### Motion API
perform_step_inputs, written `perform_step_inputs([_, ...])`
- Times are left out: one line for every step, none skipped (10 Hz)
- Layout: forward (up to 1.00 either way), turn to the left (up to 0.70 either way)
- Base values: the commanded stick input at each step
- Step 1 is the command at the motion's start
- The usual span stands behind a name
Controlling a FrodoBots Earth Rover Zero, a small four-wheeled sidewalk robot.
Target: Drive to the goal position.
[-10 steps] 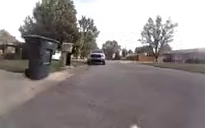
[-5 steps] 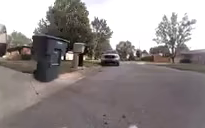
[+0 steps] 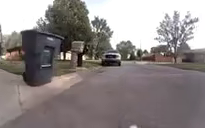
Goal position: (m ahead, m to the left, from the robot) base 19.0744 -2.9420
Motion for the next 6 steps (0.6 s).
perform_step_inputs([0.98, -0.39])
perform_step_inputs([0.98, -0.39])
perform_step_inputs([0.98, 0.00])
perform_step_inputs([0.98, 0.00])
perform_step_inputs([0.98, 0.00])
perform_step_inputs([0.98, 0.00])
